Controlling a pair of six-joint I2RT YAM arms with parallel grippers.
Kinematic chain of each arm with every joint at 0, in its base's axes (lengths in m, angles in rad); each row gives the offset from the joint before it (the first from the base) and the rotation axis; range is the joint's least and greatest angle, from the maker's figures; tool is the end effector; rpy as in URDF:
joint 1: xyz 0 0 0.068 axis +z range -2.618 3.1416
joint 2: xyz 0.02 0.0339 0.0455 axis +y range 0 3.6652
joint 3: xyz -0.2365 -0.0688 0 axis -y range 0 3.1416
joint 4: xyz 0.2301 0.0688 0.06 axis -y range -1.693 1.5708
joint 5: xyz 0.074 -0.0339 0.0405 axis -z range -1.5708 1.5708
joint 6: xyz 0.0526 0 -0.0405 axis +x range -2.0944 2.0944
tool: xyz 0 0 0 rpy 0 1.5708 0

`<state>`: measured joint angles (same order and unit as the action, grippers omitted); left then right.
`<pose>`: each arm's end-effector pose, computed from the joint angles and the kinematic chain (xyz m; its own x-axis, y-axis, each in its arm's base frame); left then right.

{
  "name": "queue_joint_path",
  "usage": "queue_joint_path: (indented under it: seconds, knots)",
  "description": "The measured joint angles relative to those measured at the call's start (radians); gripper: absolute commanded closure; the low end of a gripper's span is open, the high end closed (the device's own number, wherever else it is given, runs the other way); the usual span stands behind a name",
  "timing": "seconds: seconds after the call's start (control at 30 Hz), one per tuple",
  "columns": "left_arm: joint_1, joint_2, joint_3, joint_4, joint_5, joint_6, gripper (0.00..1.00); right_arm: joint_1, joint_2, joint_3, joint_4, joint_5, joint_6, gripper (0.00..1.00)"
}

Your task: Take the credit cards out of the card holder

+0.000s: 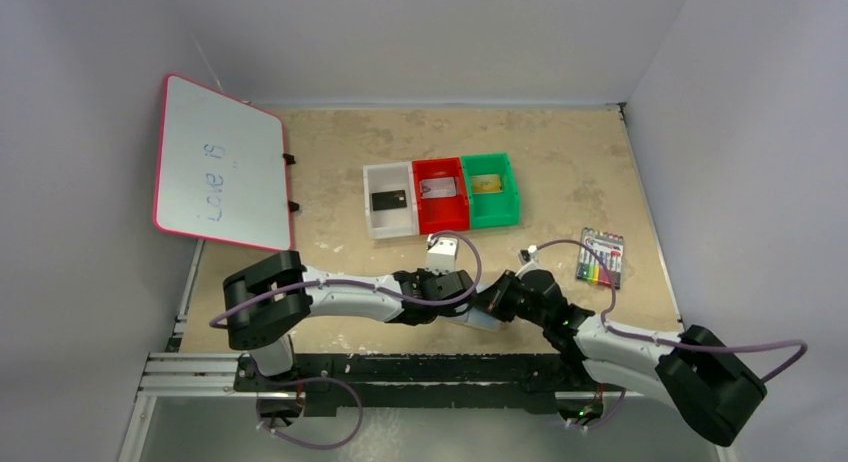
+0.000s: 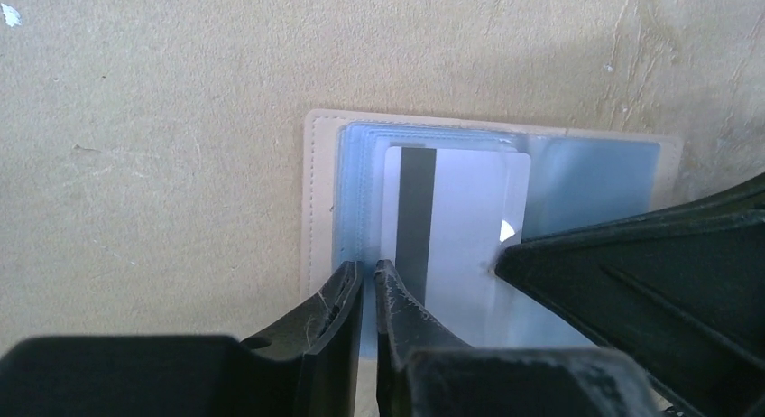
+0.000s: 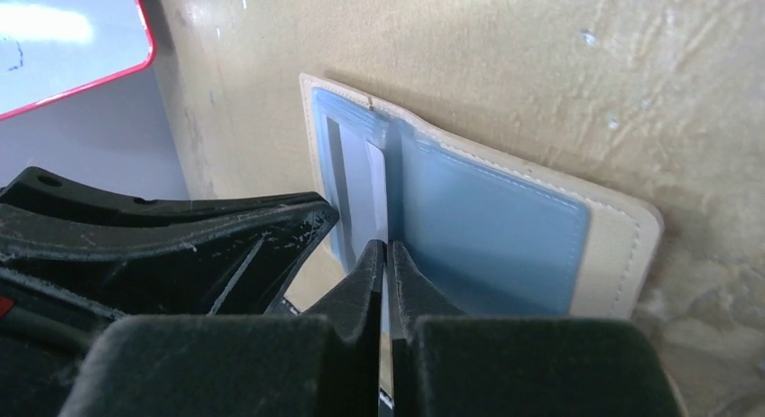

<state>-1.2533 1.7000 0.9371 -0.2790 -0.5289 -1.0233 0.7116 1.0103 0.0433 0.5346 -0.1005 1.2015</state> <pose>0.1247 -0.2943 0.1293 -0.7728 -0.0097 -0.6346 0.1555 0.9665 -0.2041 0.1397 0.1274 0.1055 -0.7848 0.5484 -0.2885 0.0365 0.5057 0.8619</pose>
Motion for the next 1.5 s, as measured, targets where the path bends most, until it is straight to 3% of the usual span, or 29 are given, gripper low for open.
queue_joint_path:
  seconds: [0.3,0.57,0.73,0.87,0.93,1.03,1.2,1.27,1.5]
  knots:
    - [-0.006,0.027,0.023,-0.015,-0.026,-0.018,0.95,-0.018,-0.177,-0.013,-0.164,0.019,0.000,1.00]
    - [-0.006,0.027,0.023,-0.015,-0.026,-0.018,0.96,-0.026,-0.184,-0.013,-0.216,0.020,-0.016,1.00]
    - [-0.006,0.023,0.020,-0.014,-0.027,-0.016,0.92,-0.026,-0.181,-0.012,-0.230,0.023,-0.020,0.85]
    - [-0.005,0.008,-0.003,-0.019,-0.025,-0.013,0.89,-0.026,-0.156,0.000,-0.230,0.023,-0.026,0.81]
    - [-0.005,-0.005,-0.010,-0.025,-0.022,-0.009,0.87,-0.026,-0.138,0.006,-0.220,0.021,-0.024,0.73]
    - [-0.005,-0.024,-0.018,-0.032,-0.020,-0.005,0.85,-0.026,-0.113,0.007,-0.180,0.018,-0.016,0.73]
    - [-0.006,-0.056,-0.019,-0.047,-0.024,-0.005,0.80,-0.031,-0.073,0.007,-0.130,0.015,-0.008,0.77]
    - [-0.006,-0.080,-0.019,-0.052,-0.027,-0.006,0.79,-0.034,-0.059,0.007,-0.115,0.013,-0.007,0.85]
    - [-0.006,-0.173,-0.033,-0.029,-0.059,-0.006,0.77,-0.051,-0.006,0.007,-0.060,0.000,-0.022,1.00]
